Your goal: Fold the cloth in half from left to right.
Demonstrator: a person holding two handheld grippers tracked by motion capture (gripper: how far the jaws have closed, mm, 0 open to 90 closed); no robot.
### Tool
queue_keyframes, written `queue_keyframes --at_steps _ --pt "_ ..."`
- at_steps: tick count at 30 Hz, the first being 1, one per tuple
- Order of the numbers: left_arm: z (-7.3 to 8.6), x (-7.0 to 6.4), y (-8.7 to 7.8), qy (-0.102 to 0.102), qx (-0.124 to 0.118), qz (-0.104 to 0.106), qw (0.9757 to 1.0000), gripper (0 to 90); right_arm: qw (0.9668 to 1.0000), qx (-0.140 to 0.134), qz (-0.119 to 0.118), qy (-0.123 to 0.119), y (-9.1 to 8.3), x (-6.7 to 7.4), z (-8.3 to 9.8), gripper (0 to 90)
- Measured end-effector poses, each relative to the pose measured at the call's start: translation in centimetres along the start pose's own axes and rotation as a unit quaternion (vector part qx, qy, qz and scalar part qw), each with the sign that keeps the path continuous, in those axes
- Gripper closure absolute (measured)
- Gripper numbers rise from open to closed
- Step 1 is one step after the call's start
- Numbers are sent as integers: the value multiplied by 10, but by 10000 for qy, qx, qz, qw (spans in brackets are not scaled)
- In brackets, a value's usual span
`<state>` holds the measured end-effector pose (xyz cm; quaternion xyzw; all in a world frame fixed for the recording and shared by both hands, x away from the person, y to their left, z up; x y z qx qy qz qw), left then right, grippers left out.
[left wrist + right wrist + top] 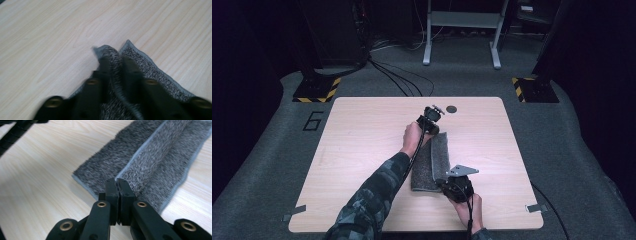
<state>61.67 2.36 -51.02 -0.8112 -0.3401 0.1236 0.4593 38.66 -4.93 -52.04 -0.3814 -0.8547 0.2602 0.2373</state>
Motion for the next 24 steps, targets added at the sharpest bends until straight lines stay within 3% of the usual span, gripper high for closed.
queue_keyframes --at_steps 3,7,12,17,21,24 --pt "0 3 -3 -183 -137 41 9997 449 9997 94 188 107 -1 -6 6 816" --pt "3 10 -16 -308 -403 111 9986 283 9979 269 477 336 -5 -22 18 668" --pt "17 22 -28 -470 -525 79 9975 229 9950 333 782 524 -14 -41 29 530" --pt "47 31 -29 -581 -354 -24 9977 213 9930 350 866 729 -22 -58 26 351" --pt "70 32 -27 -637 -190 -28 9978 202 9959 267 691 515 -13 -63 6 238" --pt "83 29 -26 -661 -130 -46 9977 188 9963 420 643 373 5 -66 -8 162"
Point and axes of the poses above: each handheld gripper's, and its own axes: y roughly forward along the jaws, z roughly out of its underside, x roughly to its left, the point moved 6 cm from there along y, roughly forward along the jaws, and after that the axes turned 5 degrees about y, right-handed, at the moved point
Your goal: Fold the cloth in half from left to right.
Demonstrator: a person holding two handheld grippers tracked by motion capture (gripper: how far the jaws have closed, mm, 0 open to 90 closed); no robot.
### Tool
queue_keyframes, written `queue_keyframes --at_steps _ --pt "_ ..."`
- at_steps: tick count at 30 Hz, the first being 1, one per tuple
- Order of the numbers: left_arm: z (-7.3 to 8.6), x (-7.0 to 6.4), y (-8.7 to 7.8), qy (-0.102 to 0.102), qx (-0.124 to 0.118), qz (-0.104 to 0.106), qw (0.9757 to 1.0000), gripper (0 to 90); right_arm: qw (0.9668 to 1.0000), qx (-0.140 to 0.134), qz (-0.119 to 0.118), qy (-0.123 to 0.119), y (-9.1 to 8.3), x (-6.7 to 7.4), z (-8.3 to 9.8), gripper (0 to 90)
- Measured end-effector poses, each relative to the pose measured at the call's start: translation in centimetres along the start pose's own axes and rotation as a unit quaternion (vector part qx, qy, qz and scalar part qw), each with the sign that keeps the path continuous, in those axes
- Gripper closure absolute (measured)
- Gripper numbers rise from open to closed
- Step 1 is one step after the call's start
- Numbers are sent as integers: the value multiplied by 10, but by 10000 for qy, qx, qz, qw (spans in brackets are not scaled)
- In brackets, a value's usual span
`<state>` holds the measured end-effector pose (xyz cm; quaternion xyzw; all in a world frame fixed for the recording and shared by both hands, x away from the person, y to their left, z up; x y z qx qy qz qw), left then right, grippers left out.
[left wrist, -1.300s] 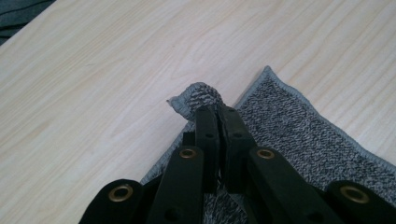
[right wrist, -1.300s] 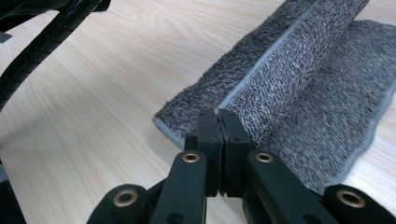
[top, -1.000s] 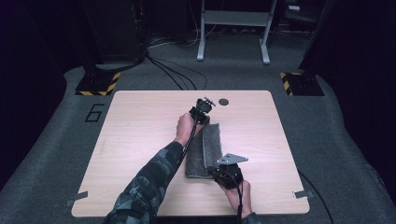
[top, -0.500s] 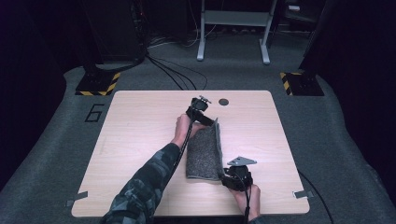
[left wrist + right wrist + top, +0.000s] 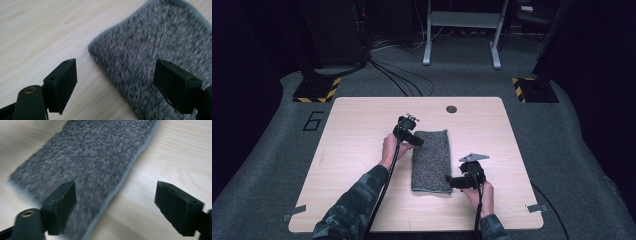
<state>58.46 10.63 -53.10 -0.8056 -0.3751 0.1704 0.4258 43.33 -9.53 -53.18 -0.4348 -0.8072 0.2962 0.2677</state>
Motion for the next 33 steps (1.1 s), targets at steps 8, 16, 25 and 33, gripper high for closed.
queue_keyframes --at_steps 8,16,25,33 --pt "22 -11 3 157 108 -171 9997 156 9972 515 401 -374 49 -1 -18 118" --pt "37 -22 2 329 120 -278 9990 155 9967 586 363 -428 52 8 -9 128" --pt "53 -31 -8 366 47 -185 9991 153 9969 551 281 -491 43 22 6 129" --pt "69 -38 -17 292 -19 -4 9996 152 9962 606 171 -600 34 30 17 133"
Point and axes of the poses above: each handheld gripper's, and its own axes: y roughly forward along the jaws, z roughly out of its underside, x roughly to its left, the point moved 6 cm from there along y, roughly forward along the jaws, and after that the axes turned 5 degrees about y, right-handed, at the moved point
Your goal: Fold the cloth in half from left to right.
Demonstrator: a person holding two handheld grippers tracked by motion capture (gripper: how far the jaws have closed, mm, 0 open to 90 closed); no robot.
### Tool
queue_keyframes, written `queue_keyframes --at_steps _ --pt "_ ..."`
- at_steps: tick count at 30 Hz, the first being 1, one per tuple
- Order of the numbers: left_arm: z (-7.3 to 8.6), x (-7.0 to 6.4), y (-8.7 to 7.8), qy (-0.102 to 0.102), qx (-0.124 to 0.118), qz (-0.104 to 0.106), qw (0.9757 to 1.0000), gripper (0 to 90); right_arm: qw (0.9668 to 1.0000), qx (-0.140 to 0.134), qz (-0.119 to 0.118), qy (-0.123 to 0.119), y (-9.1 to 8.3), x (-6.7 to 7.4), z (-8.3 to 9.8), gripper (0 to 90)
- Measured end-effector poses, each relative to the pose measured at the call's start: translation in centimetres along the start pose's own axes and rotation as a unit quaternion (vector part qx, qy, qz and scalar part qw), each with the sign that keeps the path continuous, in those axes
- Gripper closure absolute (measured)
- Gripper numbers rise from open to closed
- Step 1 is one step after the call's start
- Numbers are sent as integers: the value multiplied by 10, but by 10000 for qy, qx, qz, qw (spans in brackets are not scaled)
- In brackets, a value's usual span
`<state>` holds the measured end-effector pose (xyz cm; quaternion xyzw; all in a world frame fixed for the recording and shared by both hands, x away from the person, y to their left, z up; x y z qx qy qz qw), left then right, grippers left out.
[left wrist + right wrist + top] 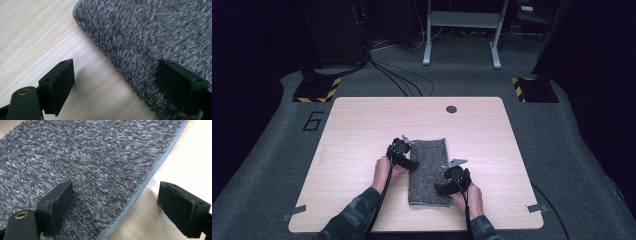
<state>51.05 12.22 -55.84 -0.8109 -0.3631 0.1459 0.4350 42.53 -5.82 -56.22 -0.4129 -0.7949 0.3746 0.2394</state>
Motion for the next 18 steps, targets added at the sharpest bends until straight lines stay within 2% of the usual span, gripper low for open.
queue_keyframes --at_steps 2,4,6,8,13,18 --pt "3 -2 -2 -23 -19 76 10000 151 10000 -9 -18 -61 -2 1 2 134" --pt "5 -2 -6 -19 -39 86 10000 151 9998 41 -178 -34 -5 3 5 141" --pt "5 1 -11 -79 -111 152 9998 145 9996 -68 -267 43 -10 1 3 141" --pt "3 5 -15 -139 -189 175 9996 145 9995 -131 -262 97 -14 -6 -2 142" --pt "-8 21 -18 -349 -277 178 9988 146 9992 -292 -189 173 -20 -27 -29 150" --pt "-15 36 -14 -505 -242 145 9983 150 9989 -329 -197 271 -11 -44 -58 155"
Point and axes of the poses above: each handheld gripper's, and its own axes: y roughly forward along the jaws, z roughly out of its underside, x roughly to its left, the point moved 6 cm from there along y, roughly forward along the jaws, and after that the axes turned 5 degrees about y, right-handed, at the moved point
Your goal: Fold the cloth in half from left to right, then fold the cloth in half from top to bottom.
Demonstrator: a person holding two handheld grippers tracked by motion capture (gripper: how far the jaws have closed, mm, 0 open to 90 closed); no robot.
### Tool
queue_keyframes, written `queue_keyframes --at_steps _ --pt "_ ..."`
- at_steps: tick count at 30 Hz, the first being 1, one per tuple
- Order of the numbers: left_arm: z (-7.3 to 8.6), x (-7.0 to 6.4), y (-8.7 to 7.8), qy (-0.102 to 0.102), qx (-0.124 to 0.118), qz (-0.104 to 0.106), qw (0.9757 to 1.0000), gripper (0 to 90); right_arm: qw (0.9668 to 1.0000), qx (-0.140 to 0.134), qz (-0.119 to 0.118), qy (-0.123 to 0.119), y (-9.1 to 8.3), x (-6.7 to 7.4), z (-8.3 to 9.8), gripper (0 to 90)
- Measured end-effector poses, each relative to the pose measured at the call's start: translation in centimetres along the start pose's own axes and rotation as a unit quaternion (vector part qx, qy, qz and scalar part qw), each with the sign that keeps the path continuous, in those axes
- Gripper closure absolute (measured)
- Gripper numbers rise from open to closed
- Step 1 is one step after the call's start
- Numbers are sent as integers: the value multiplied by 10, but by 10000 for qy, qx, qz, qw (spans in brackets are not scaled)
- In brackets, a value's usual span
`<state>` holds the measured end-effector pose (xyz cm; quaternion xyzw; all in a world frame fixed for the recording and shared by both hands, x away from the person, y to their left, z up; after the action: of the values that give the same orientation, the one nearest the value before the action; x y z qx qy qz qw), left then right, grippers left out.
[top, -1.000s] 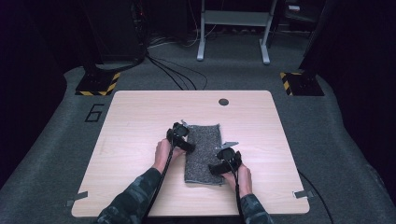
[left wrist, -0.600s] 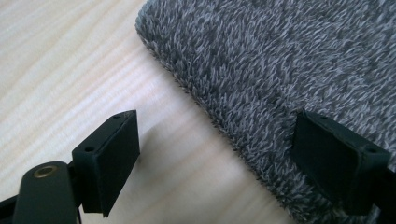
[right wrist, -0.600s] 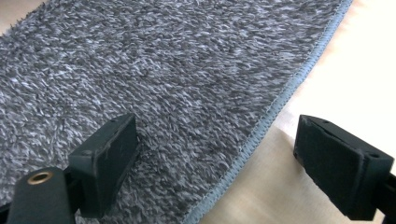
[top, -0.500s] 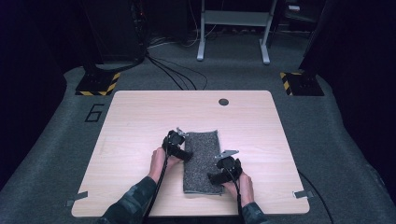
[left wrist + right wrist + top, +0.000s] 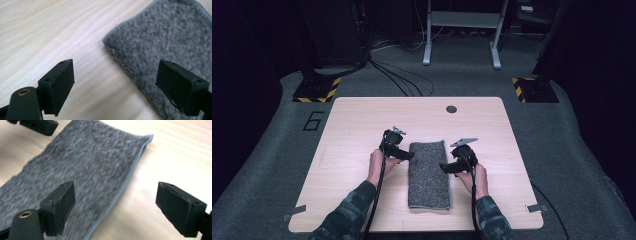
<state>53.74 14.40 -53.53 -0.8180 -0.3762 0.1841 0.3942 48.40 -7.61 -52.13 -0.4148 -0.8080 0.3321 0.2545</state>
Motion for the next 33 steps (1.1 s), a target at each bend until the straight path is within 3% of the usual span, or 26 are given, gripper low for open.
queue_keyframes --at_steps 8,13,16,18,25,28,33 --pt "-9 8 14 -118 64 42 9999 157 9998 173 -79 78 28 -14 -30 200" --pt "-16 11 21 -131 113 -2 9999 184 9996 246 34 123 44 -21 -44 246" --pt "-17 9 26 -58 241 34 9997 205 9990 332 31 288 54 -25 -48 280" --pt "-17 7 28 -35 256 23 9997 221 9992 325 155 184 59 -27 -49 297" --pt "-15 4 34 61 355 61 9993 281 9982 514 221 218 71 -27 -43 368" --pt "-15 1 34 192 350 -19 9992 333 9983 489 256 192 73 -27 -42 441" --pt "-15 -7 33 367 278 -53 9989 453 9988 413 264 40 72 -23 -41 646"
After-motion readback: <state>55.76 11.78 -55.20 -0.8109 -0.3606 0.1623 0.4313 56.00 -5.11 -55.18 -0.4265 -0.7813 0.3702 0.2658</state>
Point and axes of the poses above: each handheld gripper's, and its own axes: y roughly forward along the jaws, z roughly out of its underside, x roughly to its left, the point moved 6 cm from there along y, roughly forward along the jaws, and after that the axes turned 5 degrees about y, right-handed, at the moved point
